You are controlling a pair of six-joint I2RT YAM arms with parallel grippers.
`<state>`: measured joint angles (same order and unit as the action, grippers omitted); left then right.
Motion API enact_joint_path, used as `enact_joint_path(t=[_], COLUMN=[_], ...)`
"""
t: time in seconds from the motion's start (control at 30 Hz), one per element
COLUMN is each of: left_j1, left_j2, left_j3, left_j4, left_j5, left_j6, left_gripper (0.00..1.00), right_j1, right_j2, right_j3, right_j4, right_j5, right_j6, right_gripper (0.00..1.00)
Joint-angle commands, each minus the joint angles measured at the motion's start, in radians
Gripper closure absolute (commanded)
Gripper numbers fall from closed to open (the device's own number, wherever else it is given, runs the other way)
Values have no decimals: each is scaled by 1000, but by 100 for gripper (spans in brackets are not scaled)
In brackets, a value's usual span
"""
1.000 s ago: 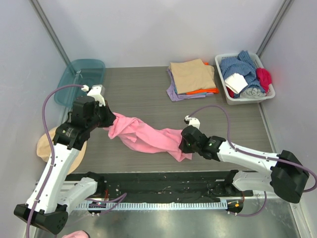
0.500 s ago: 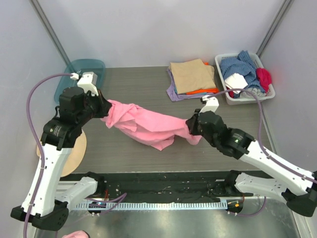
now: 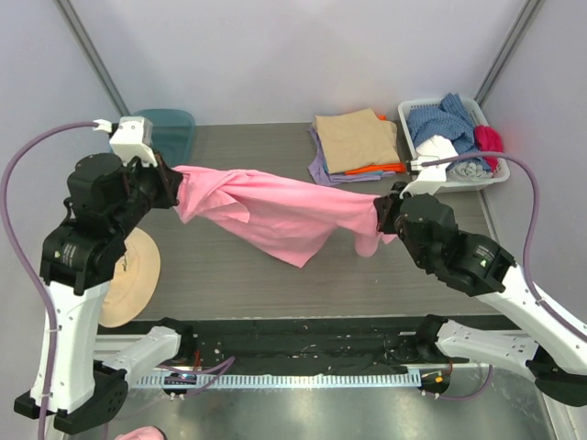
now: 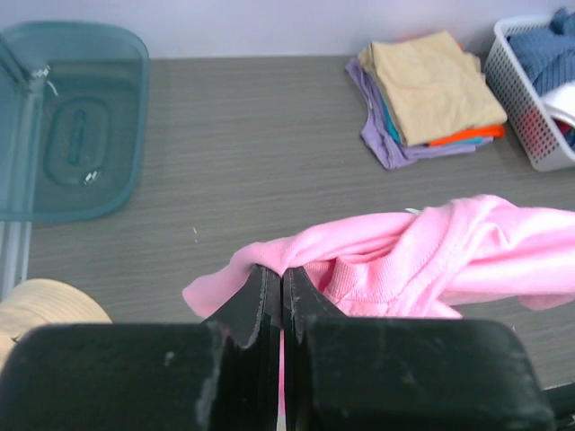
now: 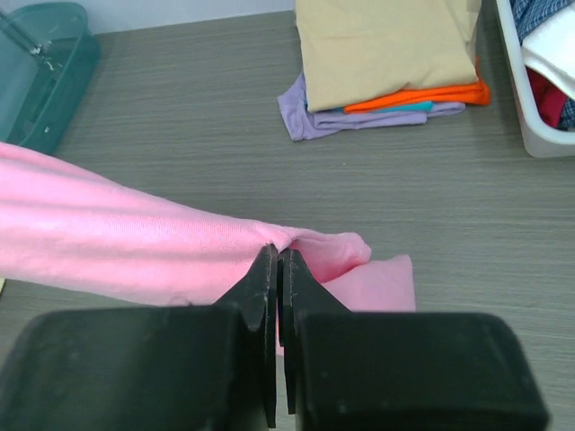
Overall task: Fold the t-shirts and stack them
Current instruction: Flatten the tshirt out
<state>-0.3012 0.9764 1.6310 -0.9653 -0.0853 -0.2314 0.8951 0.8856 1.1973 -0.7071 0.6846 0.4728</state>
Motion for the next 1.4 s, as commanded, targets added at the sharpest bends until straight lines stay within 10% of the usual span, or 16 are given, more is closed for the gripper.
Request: enact_joint_path(t=[0.0,0.7,1.37], left_j1=[2,2,2], left_j2=[-30,-153,1], left_j3=[89,-6,-634], left_j4=[-7,39,402], left_j5=[-80,-67,260], left_j6=[40,-29,-209], left_gripper=[100,100,100], right_j1=[-1,1,-2], right_j2=[-39,-117,33], right_j3=[73,28,-312], right_j4=[-11,-52,-160], right_j5=[50,-83,-37], right_j6=[-57,-19,308], right_gripper=[99,98,99])
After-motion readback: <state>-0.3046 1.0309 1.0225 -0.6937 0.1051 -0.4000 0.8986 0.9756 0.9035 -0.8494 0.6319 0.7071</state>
